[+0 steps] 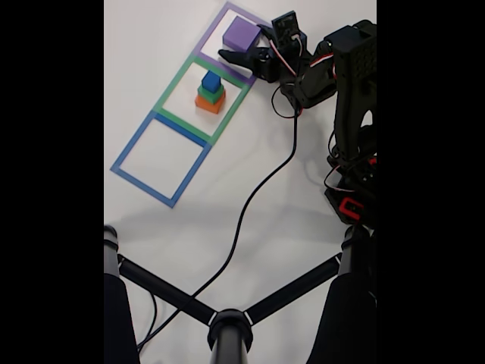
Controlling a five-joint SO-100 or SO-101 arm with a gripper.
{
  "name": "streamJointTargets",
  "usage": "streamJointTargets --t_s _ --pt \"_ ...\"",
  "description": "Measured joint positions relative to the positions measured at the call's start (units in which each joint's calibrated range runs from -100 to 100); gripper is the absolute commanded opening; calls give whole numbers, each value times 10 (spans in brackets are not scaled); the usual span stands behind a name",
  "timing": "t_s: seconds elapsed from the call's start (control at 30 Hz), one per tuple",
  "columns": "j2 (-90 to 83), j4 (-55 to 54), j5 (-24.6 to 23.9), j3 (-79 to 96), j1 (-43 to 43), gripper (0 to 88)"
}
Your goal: Tower of hanoi
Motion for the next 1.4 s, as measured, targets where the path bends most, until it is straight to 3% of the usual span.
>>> streamJointTargets --t_s 0.5,1.07,1.4 --pt "0 0 0 0 -7 198" --pt "-7 2 0 6 -7 152" --pt "-191 146 8 68 -19 147"
